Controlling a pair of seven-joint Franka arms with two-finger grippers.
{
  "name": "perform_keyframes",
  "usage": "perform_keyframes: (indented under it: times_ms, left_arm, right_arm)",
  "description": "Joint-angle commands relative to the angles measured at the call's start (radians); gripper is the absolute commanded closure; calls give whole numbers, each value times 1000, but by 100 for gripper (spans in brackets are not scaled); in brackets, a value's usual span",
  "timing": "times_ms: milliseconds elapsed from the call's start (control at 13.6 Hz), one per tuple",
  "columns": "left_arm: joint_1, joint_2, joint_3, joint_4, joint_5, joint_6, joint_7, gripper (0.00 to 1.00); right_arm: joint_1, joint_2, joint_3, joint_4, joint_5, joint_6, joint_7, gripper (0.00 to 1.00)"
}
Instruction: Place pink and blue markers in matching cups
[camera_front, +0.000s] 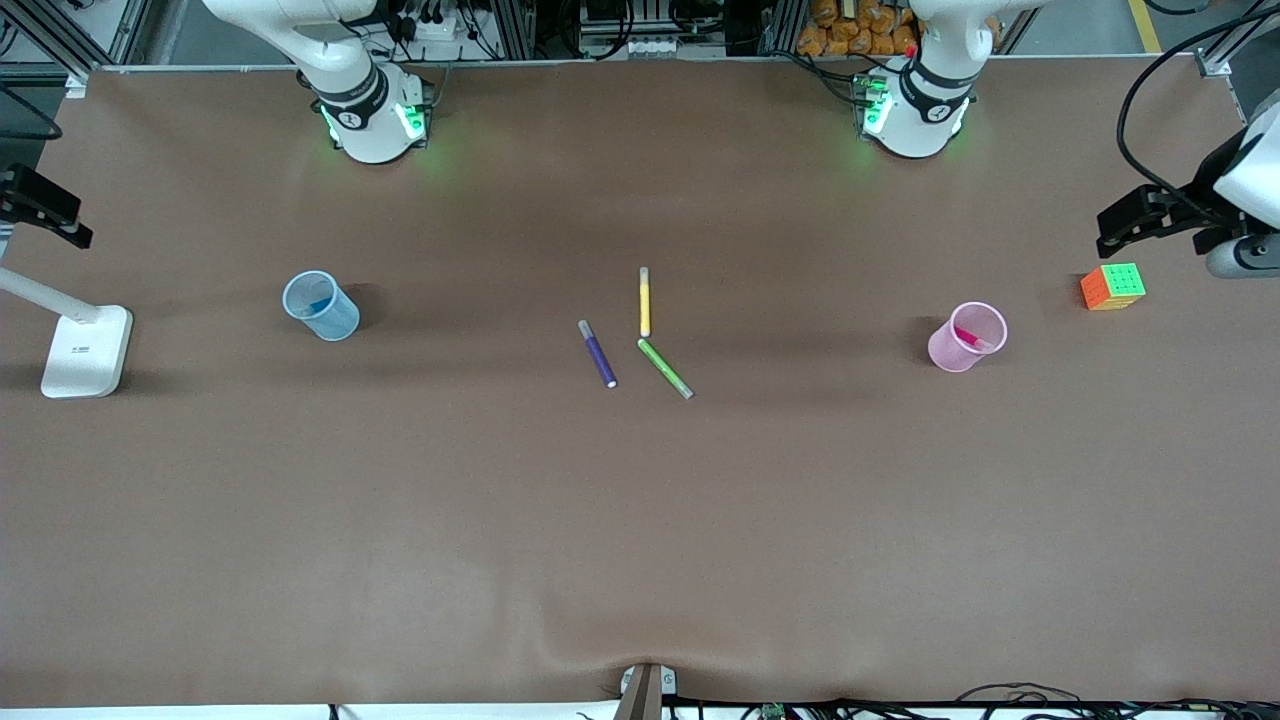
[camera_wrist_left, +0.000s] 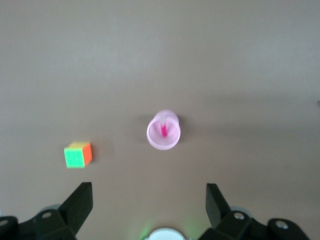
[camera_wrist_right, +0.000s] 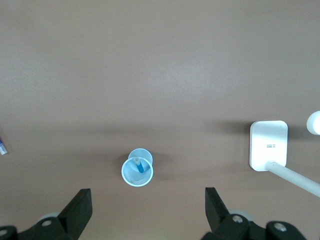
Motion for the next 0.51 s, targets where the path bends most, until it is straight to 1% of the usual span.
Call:
perform_keyframes:
  times_ms: [0, 147, 220, 293, 440]
  left_arm:
    - [-83, -49, 90, -4, -20, -50, 16, 0]
    - [-97, -101, 90, -77, -20, -25, 5, 0]
    - [-95, -111, 87, -99, -21, -5, 2, 0]
    - [-92, -109, 87, -101, -26, -1, 2, 0]
    - [-86, -103, 90, -102, -93, 1, 3, 0]
  right_arm:
    - [0, 24, 1, 48, -10, -33, -3, 0]
    - [4, 24, 1, 56, -18, -35, 1, 0]
    - [3, 24, 3, 62, -11, -39, 0, 0]
    - [0, 23, 3, 63, -7, -42, 0, 0]
    - [1, 21, 3, 66, -10, -49, 0, 0]
